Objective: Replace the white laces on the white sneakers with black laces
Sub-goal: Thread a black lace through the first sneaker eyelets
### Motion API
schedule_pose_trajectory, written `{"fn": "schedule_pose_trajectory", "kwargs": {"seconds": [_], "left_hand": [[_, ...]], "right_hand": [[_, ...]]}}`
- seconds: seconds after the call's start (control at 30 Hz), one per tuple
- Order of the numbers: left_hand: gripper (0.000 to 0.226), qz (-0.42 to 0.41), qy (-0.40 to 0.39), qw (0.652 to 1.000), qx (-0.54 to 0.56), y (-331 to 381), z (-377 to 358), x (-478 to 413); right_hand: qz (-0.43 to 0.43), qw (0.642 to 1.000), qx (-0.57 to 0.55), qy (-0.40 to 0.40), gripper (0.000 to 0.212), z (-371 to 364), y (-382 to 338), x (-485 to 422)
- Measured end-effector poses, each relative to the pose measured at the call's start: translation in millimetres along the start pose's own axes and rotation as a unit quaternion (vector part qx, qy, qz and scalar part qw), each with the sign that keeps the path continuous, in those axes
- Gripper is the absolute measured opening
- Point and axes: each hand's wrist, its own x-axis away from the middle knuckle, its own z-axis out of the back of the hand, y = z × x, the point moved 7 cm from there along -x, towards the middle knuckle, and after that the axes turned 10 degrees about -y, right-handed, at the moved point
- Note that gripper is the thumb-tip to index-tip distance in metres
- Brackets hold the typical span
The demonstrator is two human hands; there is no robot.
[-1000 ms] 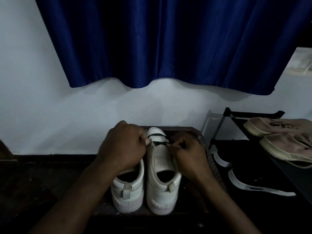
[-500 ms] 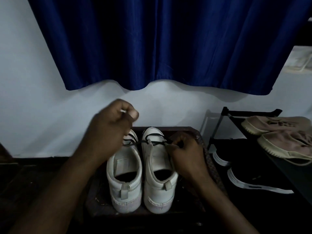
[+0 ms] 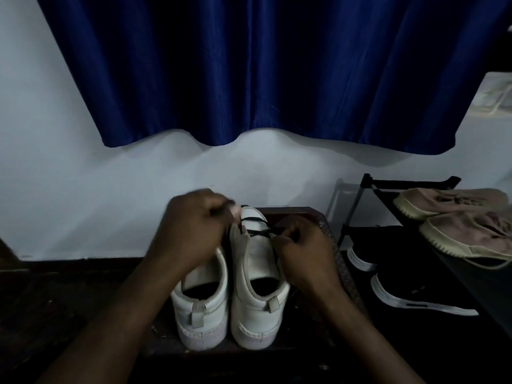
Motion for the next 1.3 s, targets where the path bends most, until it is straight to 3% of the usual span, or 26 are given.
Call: {"fn": "schedule_pose_trajectory", "kwargs": {"seconds": [0.07,0.13,0.23,0.3,0.4,0.47,0.57,0.67,0.73,0.83,0.93,1.1,1.2,1.3], "left_hand": [[0.027,0.007,0.119,0.971,0.208,-3.3,23.3,3.7],[0.030,-0.001,0.180,0.918,0.352,-9.7,37.3,7.6],[0.033,-0.039,0.179,0.833,0.522,-18.2,40.5,9.7],[0.031,-0.043,0.146,0.822,0.549,-17.9,34.1,8.9],[0.023,-0.028,0.073,0.842,0.534,-10.1,20.0,5.3],[0.024,-0.011,0.021,0.879,0.476,-2.2,7.6,4.7],[0.030,0.004,-0.018,0.958,0.286,-1.9,-9.8,3.7],[0.038,-0.005,-0.033,0.993,0.111,-4.8,-19.3,0.8],[0.039,-0.018,-0.004,0.992,0.125,-0.2,-16.0,-1.9],[0.032,-0.043,0.090,0.936,0.338,8.1,4.9,-3.8],[0.032,-0.033,0.159,0.904,0.394,2.0,18.9,-1.4],[0.026,0.047,0.137,0.953,0.267,-20.4,20.1,-0.3],[0.020,0.063,0.086,0.991,0.086,-21.5,18.1,1.4],[0.017,0.078,0.053,0.994,-0.055,-19.5,7.9,1.9]], "right_hand": [[0.004,1.000,0.024,0.002,0.018,2.1,-0.4,-1.2],[0.005,0.999,0.042,0.005,0.019,4.9,-1.6,-1.3],[0.012,0.998,0.058,0.003,0.020,7.2,-3.7,-1.4],[0.018,0.998,0.064,0.004,0.020,8.2,-5.4,-1.0],[0.031,0.996,0.078,0.008,0.016,11.7,-8.1,0.5],[0.039,0.995,0.092,0.019,0.009,17.5,-9.9,1.5],[0.043,0.994,0.099,0.029,0.009,24.9,-9.5,1.5],[0.036,0.995,0.094,0.022,0.011,24.9,-5.9,0.6],[0.040,0.994,0.097,0.024,0.011,25.4,-5.7,0.3],[0.041,0.992,0.114,0.015,0.011,24.2,-5.8,-1.0],[0.049,0.994,0.099,0.004,0.011,22.8,-6.2,-1.9],[0.045,0.995,0.095,-0.002,0.011,21.1,-8.1,-1.3],[0.036,0.997,0.065,-0.023,0.011,17.5,-6.2,-1.8],[0.021,0.999,0.024,-0.041,0.009,15.5,-0.7,-3.0]]}}
